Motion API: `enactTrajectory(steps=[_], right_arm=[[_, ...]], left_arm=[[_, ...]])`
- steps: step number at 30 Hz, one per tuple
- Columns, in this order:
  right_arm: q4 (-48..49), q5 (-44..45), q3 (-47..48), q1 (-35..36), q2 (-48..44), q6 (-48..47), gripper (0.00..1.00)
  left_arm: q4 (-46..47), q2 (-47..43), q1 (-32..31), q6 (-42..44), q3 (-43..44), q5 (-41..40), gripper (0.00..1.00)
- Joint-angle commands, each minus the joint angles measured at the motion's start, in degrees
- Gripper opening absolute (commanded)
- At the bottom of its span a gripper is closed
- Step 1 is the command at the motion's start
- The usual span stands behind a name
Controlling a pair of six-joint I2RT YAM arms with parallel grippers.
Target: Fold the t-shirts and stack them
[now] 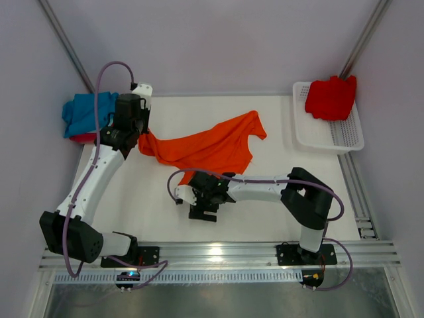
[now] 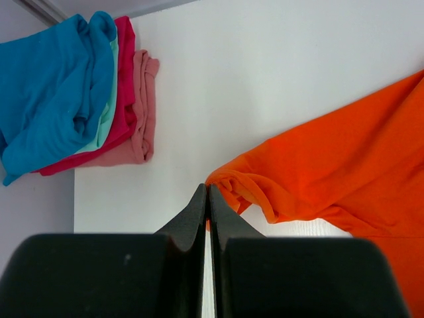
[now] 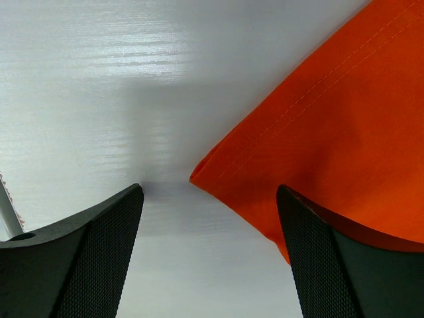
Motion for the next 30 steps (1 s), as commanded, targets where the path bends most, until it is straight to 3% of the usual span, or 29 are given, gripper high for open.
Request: enactTrajectory(steps=[1, 6, 9, 12, 15, 25, 30], right_arm=[[1.59, 0.02, 1.06, 0.41, 1.59, 0.29, 0.84], [1.33, -0.07, 1.94, 0.41, 2.91, -0.06, 0.65], [1.24, -0.16, 2.12, 0.32, 3.62, -0.24, 0.60], [0.80, -0.42, 2.55, 0.32, 4.23, -0.59, 0.48], [-0.25, -0.95, 3.08, 0.41, 4.85, -1.03, 0.04], [-0.69, 1.59, 4.13, 0.32, 3.62, -1.38, 0.03], [0.18, 13.79, 5.54, -0.03, -1.20, -4.36, 0.03]], left_arm=[[0.78, -1.45, 0.28, -1.35, 0.22, 0.80, 0.00], [0.87, -1.63, 0.20, -1.35, 0.04, 0.98, 0.00], [0.78, -1.63, 0.28, -1.44, -0.05, 0.98, 0.00], [0.95, -1.71, 0.28, -1.35, -0.31, 1.24, 0.00], [1.04, -1.54, 0.28, -1.44, -0.31, 1.33, 0.00], [0.95, -1.54, 0.28, -1.53, -0.49, 1.33, 0.00], [1.74, -1.54, 0.28, -0.21, 0.13, -2.60, 0.00]])
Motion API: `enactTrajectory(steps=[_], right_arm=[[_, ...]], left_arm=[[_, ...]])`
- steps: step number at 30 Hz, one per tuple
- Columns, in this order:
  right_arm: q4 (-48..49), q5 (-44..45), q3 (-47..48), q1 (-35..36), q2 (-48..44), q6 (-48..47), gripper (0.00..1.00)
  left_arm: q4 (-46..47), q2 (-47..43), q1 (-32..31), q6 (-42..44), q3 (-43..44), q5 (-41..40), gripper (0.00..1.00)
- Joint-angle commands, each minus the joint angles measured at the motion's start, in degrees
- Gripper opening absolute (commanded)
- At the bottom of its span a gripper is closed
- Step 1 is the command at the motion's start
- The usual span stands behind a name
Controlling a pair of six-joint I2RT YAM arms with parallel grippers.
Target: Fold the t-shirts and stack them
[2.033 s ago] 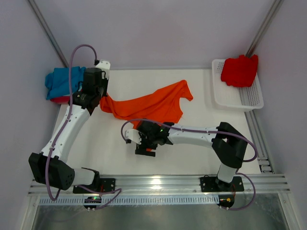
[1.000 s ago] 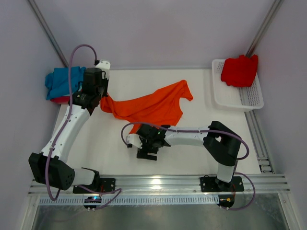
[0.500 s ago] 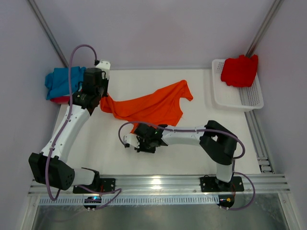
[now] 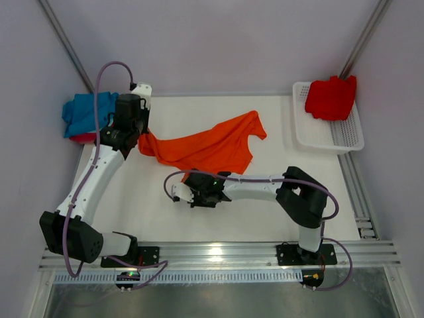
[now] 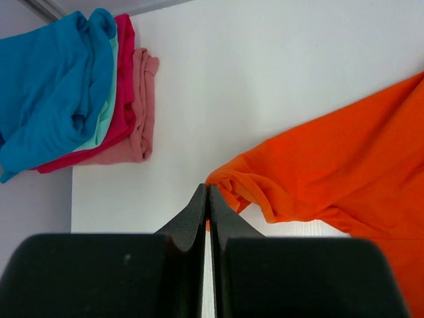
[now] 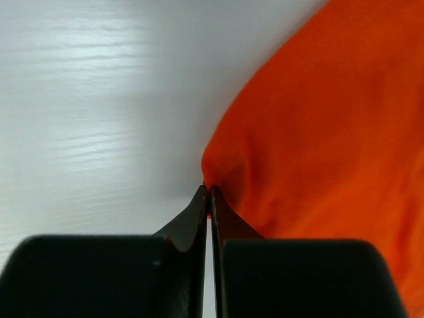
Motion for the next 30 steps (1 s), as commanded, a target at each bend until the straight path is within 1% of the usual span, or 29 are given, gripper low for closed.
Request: enactTrajectory(steps=[1, 4, 5, 7, 8, 12, 15, 20, 24, 26, 30], right_arm=[[1.21, 14.23, 2.70, -0.47, -6.67, -3.49, 0.03], [2.36, 22.78, 6.03, -2.75, -11.59, -7.01, 0.03], [2.97, 28.29, 7.09, -3.54, -12.66, -8.32, 0.03], [6.64, 34.03, 8.85, -6.25, -14.94, -13.50, 0.03], [7.54, 38.58, 9.64, -7.40, -16.78, -15.26, 0.03], [9.91, 43.71, 13.60, -13.38, -20.31, -22.11, 0.03], [14.04, 46.87, 15.97, -17.77, -21.81, -26.07, 0.03], [24.50, 49.70, 19.49, -23.40, -22.86, -36.62, 0.03], [24.95, 48.39, 26.32, -28.84, -22.43, -39.18, 0.03], [25.04, 47.33, 28.19, -30.08, -22.08, -40.14, 0.03], [32.04, 47.50, 31.61, -30.70, -21.28, -45.50, 0.03]], left_arm=[[2.07, -1.60, 0.28, 1.17, 0.52, -3.87, 0.00], [2.17, -0.82, 0.28, 3.19, 3.06, -8.96, 0.00], [1.99, -0.38, 0.28, 3.72, 4.90, -10.10, 0.00], [2.34, 0.06, 0.28, 5.90, 6.41, -13.61, 0.00], [2.78, -0.02, 0.28, 6.53, 7.54, -14.41, 0.00], [4.27, -0.99, 0.28, 9.17, 9.05, -16.97, 0.00], [5.24, -2.22, 0.28, 10.31, 9.31, -17.41, 0.00], [5.94, -3.88, 0.28, 12.24, 8.70, -20.21, 0.00], [7.79, -4.86, 0.28, 15.05, 8.08, -21.36, 0.00], [8.66, -4.77, 0.28, 16.28, 8.26, -21.89, 0.00], [8.23, -4.07, 0.28, 16.12, 10.97, -20.58, 0.00]])
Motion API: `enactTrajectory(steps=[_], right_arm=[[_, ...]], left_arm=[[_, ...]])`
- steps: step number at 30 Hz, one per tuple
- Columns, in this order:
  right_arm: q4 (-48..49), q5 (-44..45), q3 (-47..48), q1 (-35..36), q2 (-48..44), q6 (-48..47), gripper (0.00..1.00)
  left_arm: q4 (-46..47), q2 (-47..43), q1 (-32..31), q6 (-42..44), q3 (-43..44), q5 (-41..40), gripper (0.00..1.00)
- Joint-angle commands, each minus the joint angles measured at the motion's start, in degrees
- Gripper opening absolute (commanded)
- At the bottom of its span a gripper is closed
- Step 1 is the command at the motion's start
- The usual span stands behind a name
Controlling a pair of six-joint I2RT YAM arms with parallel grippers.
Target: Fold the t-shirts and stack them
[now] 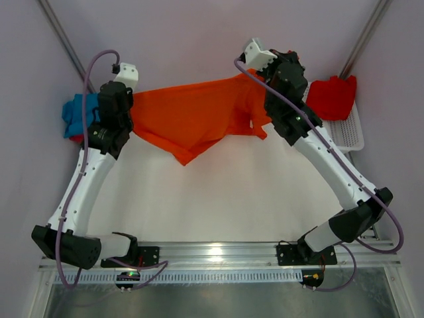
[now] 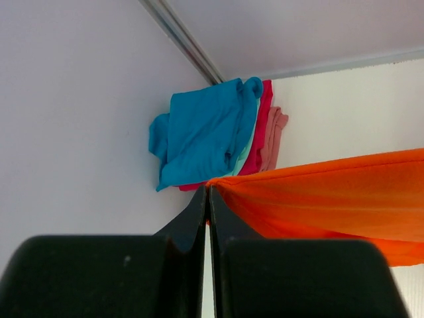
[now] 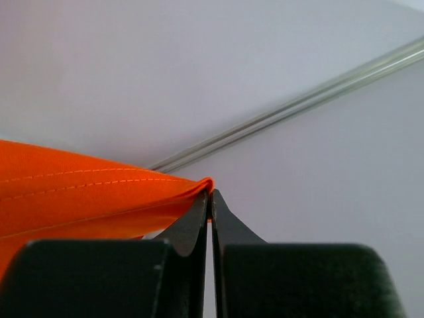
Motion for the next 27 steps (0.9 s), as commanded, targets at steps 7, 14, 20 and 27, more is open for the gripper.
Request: enactTrajectory(steps=[7, 14, 20, 27], right_arm=[[-14.49, -2.32, 22.85, -0.17, -0.06, 12.76, 0.03], [-30.76, -12.68, 23.83, -0.08, -10.85, 27.11, 0.03], [-43.43, -29.47, 23.05, -0.08, -24.21, 36.59, 0.03], [-48.18, -42.49, 18.03, -1.05, -37.58, 38.81, 0.03]], left_arm=[[-6.20, 0.64, 0.20, -7.19, 15.79, 5.71, 0.00], [-10.09, -6.01, 0.28, -9.93, 16.78, 14.93, 0.00], [-12.81, -14.01, 0.28, -12.65, 14.94, 20.40, 0.00], [-14.31, -23.96, 0.28, -14.50, 5.63, 25.33, 0.00]])
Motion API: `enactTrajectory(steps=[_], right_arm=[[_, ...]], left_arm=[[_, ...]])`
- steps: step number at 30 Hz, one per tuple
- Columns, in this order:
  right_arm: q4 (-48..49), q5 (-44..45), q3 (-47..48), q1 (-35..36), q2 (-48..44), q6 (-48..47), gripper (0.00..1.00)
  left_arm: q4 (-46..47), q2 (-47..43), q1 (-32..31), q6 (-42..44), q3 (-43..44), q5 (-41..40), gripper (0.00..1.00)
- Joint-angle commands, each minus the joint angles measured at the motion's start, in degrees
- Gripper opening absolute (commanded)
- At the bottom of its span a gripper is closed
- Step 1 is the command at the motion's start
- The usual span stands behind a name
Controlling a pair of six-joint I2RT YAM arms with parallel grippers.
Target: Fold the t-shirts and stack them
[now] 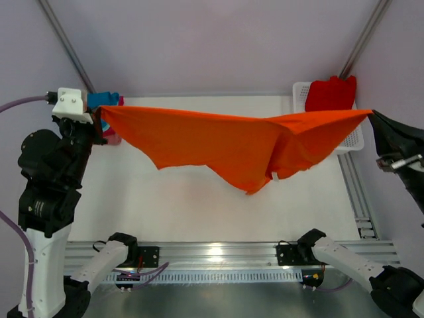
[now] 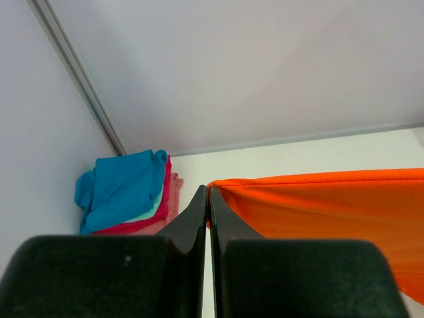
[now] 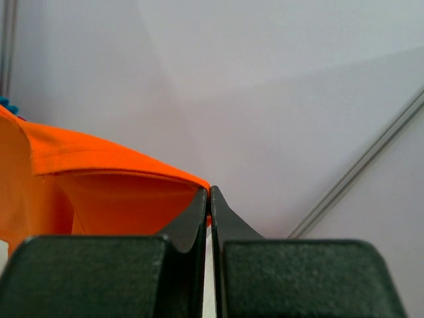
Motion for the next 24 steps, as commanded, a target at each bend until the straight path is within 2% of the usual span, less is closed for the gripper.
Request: enactTrajectory(steps=[1, 6, 10, 14, 18, 24], right_arm=[[-2.59, -8.85, 0.13, -1.61, -2.85, 3.07, 0.03], [-4.35, -17.03, 4.70, -4.25, -3.22, 5.97, 0.03], [-4.44, -18.36, 5.50, -4.52, -1.73, 8.17, 0.03], [-1.98, -13.28, 1.64, -4.52, 0.65, 8.79, 0.03], [3.19, -7.65, -7.31, -4.43, 3.54, 5.72, 0.03], [10.14, -1.84, -17.70, -4.52, 10.92, 1.23, 0.03]], left_arm=[[-2.22, -2.81, 0.31, -1.24, -3.06, 2.25, 0.00], [-3.72, -6.32, 0.22, -1.06, -3.59, 2.25, 0.00], [-4.60, -7.38, 0.39, -0.27, -2.80, 2.25, 0.00], [-3.29, -5.99, 0.39, 0.52, -4.81, 1.47, 0.00], [1.27, -3.35, 0.39, 1.57, -10.78, -2.39, 0.00], [8.92, 2.00, 0.39, 1.22, -20.10, -0.65, 0.00]])
